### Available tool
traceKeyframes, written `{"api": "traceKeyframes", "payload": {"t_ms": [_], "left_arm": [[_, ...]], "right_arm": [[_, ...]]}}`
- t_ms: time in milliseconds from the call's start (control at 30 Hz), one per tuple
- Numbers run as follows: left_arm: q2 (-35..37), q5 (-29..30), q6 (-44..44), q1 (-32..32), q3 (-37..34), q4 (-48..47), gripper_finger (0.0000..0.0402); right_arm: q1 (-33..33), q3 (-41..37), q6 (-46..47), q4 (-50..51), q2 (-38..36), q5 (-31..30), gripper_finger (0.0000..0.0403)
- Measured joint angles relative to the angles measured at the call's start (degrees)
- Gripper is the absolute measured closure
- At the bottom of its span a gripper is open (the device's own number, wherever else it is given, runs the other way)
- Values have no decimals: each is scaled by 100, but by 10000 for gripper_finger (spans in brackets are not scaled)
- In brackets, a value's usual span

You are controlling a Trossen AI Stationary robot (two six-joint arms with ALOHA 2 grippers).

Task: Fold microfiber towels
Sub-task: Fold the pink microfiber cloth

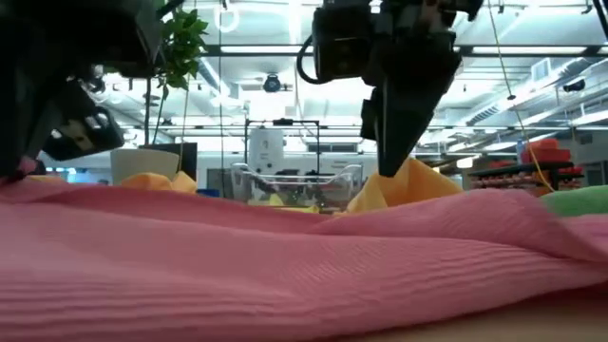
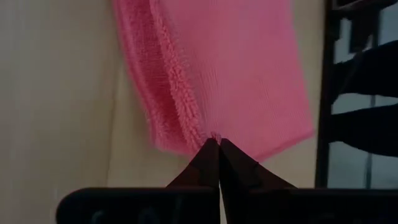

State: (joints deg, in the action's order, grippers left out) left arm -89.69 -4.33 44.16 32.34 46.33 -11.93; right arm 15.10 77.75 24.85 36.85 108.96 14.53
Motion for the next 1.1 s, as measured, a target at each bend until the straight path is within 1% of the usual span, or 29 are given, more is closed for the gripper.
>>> {"api": "traceKeyframes", "payload": {"t_ms": [67,133,233,300,433,500,567,667,733,800,900,1033,1100], "left_arm": [[0,115,165,-60,0,-60,389],[7,90,193,-105,6,-160,369],[12,-123,177,-132,69,-243,320],[15,-274,184,-132,155,-406,281],[17,-342,-9,-163,506,-888,203],[17,-382,-248,-225,803,-1280,171],[17,-404,-317,-249,1183,-1418,148],[-44,-311,-464,-77,1692,-1009,138],[-231,-10,-627,179,1952,-805,143],[-503,296,-885,442,2146,-857,154],[-996,536,-1071,788,2283,-849,168],[-1677,647,-919,1099,2386,-905,179],[-1928,803,-820,1181,2523,-907,181]], "right_arm": [[147,-106,312,75,-169,55,255],[497,-238,657,37,-389,-90,240],[1147,-612,1085,-142,-634,-874,232],[1424,-947,1414,-557,-738,-1179,232],[1710,-1363,1707,-1365,-828,-1982,234],[1847,-1423,1720,-1416,-825,-2296,235],[1970,-1426,1747,-1461,-825,-2468,235],[2082,-1426,1761,-1421,-828,-2555,235],[2106,-1426,1768,-1417,-828,-2566,235],[2106,-1426,1786,-1387,-828,-2590,235],[2106,-1426,1815,-1384,-828,-2704,235],[2106,-1426,1760,-1360,-827,-2717,235],[2106,-1426,1685,-1324,-828,-2717,235]]}}
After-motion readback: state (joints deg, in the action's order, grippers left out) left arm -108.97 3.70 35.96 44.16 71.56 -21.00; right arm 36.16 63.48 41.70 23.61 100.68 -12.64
